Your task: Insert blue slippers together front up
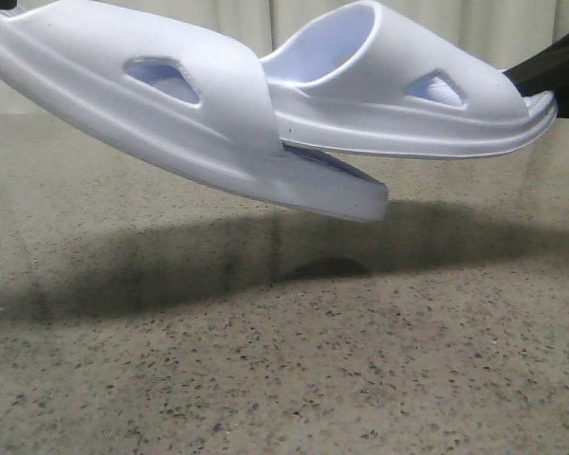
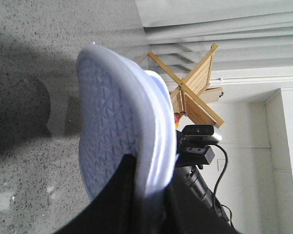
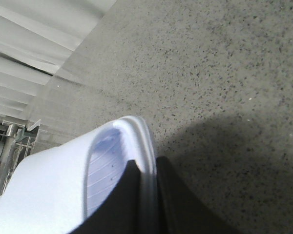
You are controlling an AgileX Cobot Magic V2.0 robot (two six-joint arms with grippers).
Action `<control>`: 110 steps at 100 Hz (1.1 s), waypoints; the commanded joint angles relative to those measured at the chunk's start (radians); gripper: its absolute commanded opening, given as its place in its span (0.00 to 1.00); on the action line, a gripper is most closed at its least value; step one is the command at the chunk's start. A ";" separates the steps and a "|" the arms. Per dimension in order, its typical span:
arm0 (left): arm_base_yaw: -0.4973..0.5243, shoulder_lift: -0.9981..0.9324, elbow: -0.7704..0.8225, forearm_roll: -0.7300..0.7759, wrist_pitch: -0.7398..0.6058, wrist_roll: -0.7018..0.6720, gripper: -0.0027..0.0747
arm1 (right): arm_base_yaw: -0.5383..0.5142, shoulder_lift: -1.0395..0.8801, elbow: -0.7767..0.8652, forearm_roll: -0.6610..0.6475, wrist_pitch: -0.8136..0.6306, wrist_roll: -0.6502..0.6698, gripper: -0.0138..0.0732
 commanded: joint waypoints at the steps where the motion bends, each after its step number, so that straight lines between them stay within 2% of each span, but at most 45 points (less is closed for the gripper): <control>1: -0.013 -0.002 -0.034 -0.084 0.178 -0.005 0.06 | 0.013 -0.012 -0.028 0.067 0.217 -0.044 0.04; 14: -0.013 -0.002 -0.034 -0.084 0.167 0.000 0.06 | 0.013 -0.014 -0.028 0.067 0.147 -0.129 0.04; 24: -0.013 -0.002 -0.034 -0.084 0.155 0.002 0.06 | 0.013 -0.016 -0.028 0.067 0.076 -0.157 0.11; 31: -0.013 -0.002 -0.034 -0.084 0.148 0.007 0.06 | 0.013 -0.016 -0.028 0.067 0.040 -0.167 0.21; 44: -0.013 -0.002 -0.034 -0.084 0.128 0.007 0.06 | 0.011 -0.016 -0.028 0.073 0.008 -0.167 0.45; 55: -0.013 -0.002 -0.034 -0.084 0.099 0.007 0.06 | 0.011 -0.016 -0.028 0.073 -0.011 -0.167 0.56; 78: -0.013 -0.002 -0.034 -0.084 0.043 0.007 0.06 | 0.011 -0.096 -0.028 0.073 -0.108 -0.167 0.57; 93: -0.013 -0.002 -0.034 -0.084 0.004 0.007 0.06 | 0.011 -0.199 -0.028 0.073 -0.181 -0.214 0.57; 110: -0.013 -0.002 -0.034 -0.084 -0.035 0.007 0.06 | 0.011 -0.342 -0.028 0.044 -0.340 -0.214 0.57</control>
